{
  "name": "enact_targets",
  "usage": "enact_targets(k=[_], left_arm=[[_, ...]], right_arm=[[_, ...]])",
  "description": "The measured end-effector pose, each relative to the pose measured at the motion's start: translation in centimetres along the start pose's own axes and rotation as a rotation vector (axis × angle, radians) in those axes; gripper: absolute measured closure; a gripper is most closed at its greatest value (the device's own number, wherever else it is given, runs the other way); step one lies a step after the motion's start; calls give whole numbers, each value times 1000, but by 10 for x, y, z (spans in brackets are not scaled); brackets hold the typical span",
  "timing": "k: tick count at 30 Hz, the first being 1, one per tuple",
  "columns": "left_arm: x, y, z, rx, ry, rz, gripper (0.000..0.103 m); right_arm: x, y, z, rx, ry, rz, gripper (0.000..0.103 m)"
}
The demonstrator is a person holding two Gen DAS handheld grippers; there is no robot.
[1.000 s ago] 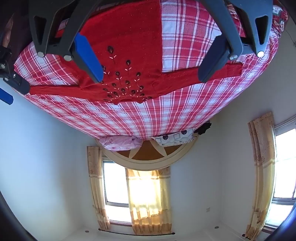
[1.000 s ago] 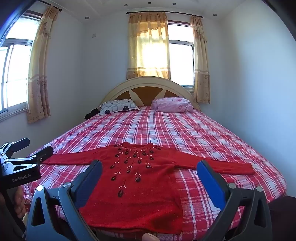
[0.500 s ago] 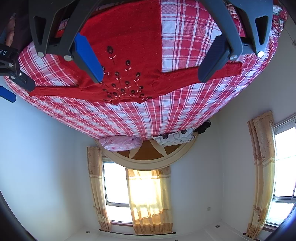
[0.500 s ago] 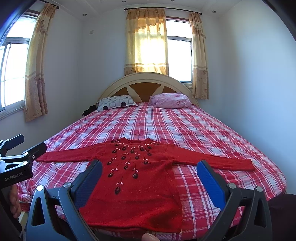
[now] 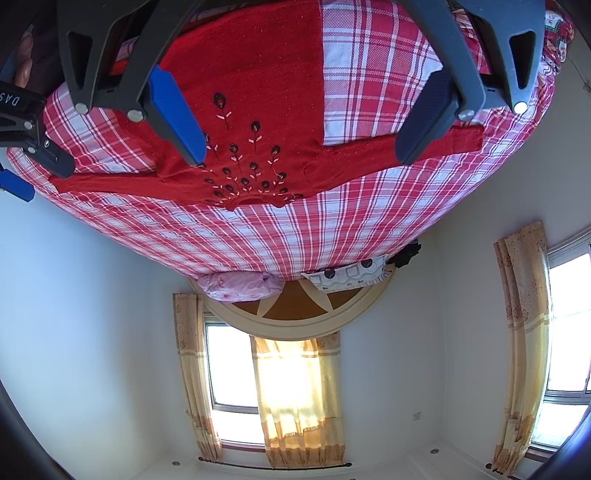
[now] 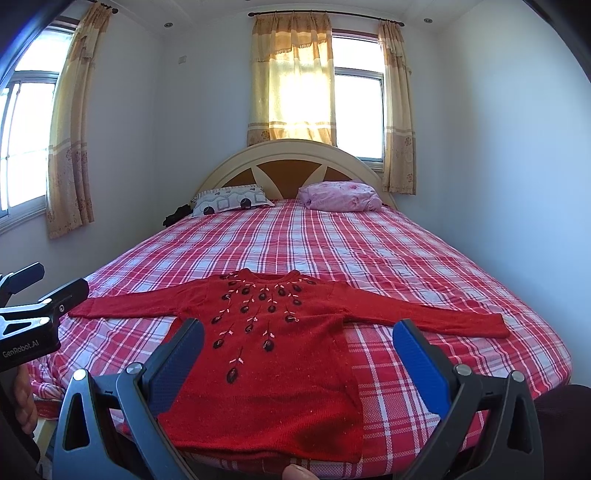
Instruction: Fold small clothes
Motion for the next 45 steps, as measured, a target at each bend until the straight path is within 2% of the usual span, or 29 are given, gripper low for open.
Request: enact_targets(k=[45], left_arm=[[-15, 4, 16, 7, 35, -4, 0]], right_arm=[[-9, 10, 14, 23, 22, -13, 1]])
Point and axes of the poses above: each gripper's, at about its wrist camera, not at the fingertips, and x roughly against the way its jaws point, y to its left, z to its underside, the point moved 6 cm from there along -x, roughly the way its jaws point, and after that the axes turned 10 degrees about z, right-handed, at the moved point
